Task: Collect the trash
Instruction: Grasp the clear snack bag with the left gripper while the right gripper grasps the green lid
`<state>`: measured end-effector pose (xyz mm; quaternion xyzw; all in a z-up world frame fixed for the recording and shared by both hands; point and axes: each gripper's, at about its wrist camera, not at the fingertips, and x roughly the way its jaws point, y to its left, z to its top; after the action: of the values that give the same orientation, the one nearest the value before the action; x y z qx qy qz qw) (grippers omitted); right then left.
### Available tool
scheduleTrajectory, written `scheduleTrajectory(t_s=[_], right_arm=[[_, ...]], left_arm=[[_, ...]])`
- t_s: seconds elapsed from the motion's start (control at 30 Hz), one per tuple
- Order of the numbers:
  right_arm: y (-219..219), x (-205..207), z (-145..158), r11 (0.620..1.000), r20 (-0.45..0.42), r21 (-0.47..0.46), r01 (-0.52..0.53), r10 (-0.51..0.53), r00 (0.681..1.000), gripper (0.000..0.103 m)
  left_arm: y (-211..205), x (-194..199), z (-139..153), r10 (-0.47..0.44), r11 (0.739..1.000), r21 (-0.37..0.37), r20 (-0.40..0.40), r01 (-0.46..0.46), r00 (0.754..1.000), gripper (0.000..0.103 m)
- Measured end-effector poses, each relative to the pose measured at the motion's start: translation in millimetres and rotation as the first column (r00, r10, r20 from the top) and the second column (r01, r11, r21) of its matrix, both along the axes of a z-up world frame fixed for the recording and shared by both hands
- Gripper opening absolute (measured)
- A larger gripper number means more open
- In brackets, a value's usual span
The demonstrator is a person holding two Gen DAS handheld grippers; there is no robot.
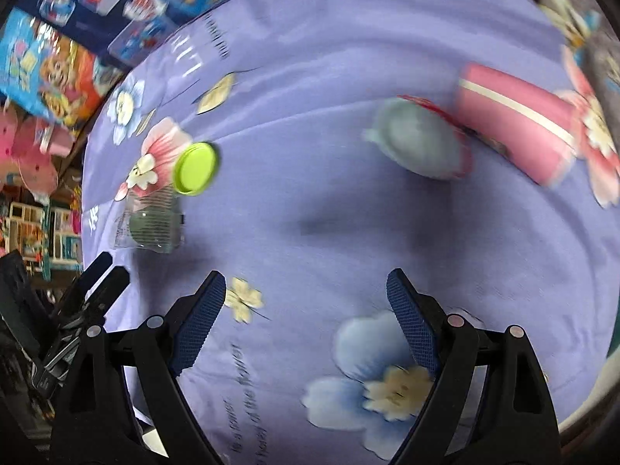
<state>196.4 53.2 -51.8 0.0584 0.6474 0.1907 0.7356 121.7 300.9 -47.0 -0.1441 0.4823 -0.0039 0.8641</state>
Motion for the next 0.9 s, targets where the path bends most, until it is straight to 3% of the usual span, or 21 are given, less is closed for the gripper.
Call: scheduleTrajectory(t_s=[0.23, 0.63, 0.67, 0.7, 0.73, 0.8, 0.9], right_arm=[[36.1, 19.9, -4.9, 1.000, -0.011, -0.001, -0.023, 0.023, 1.000, 0.081], [57.1, 39.1, -22.7, 1.000, -0.045, -0.001, -0.031, 0.031, 0.999, 0.081], [59.6, 40.9, -24.0, 0.999, -0.045, -0.001, -0.033, 0.033, 0.998, 0.081], [63.7, 43.0, -25.3, 0.999, -0.044, -0.003, -0.036, 0.036, 0.998, 0.081], [68.4, 44.7, -26.5, 0.999, -0.043, -0.002, -0.043, 0.043, 0.998, 0.081], [77.0, 47.1, -28.4, 0.998, -0.038, 0.001, -0.059, 0.059, 0.998, 0.081], [95.6, 51.4, -32.1, 0.997, -0.025, 0.001, -0.084, 0.084, 0.996, 0.081]], left_arm=[[-3.9, 23.1, -17.6, -0.007, 1.000, 0.006, -0.025, 0.008, 1.000, 0.095], [-1.3, 44.7, -41.2, 0.001, 0.999, 0.035, -0.057, 0.001, 0.998, 0.095], [-0.6, 44.4, -41.5, 0.004, 0.999, 0.048, -0.051, -0.002, 0.999, 0.091], [-0.2, 43.6, -41.1, 0.010, 0.997, 0.072, -0.049, -0.007, 0.999, 0.079], [0.6, 42.7, -39.9, 0.017, 0.995, 0.096, -0.045, -0.013, 0.999, 0.072], [8.8, 39.0, -37.0, 0.013, 0.998, 0.055, -0.035, -0.011, 0.999, 0.063], [23.4, 32.2, -36.2, 0.031, 0.999, 0.021, -0.040, -0.030, 0.999, 0.061]])
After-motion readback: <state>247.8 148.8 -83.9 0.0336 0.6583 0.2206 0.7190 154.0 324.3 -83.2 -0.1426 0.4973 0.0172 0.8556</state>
